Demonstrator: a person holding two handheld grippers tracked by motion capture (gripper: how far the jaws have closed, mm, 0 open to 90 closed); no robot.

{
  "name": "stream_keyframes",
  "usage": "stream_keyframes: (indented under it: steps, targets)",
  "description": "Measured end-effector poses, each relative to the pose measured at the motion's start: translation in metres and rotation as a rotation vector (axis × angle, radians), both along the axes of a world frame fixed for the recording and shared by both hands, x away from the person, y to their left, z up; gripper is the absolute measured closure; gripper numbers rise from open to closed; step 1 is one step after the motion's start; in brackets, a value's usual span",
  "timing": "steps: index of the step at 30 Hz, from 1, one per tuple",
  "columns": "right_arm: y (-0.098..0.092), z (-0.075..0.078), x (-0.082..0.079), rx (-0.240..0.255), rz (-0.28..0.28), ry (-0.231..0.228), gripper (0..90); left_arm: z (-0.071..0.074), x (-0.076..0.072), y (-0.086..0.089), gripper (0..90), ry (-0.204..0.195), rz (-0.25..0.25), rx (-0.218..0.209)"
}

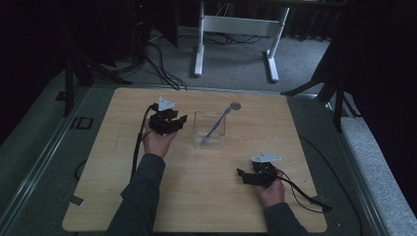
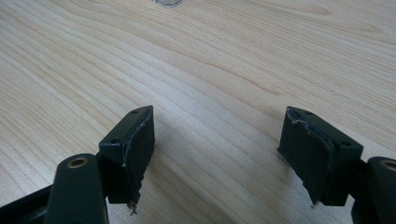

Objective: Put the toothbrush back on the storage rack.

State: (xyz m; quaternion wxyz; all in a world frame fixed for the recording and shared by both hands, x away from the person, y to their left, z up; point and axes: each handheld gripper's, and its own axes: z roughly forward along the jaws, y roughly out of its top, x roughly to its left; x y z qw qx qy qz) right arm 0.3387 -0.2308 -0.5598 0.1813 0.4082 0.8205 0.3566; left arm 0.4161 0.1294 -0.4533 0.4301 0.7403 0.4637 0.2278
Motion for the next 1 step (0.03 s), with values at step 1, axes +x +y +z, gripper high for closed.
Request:
stream_keyframes:
  steps: [1]
  targets:
    - [0.0000, 0.0000, 0.0000, 0.000, 0.000, 0.000, 26.2, -0.0035, -0.0002, 0.0029, 54.6, 0.005, 0.013, 0.005]
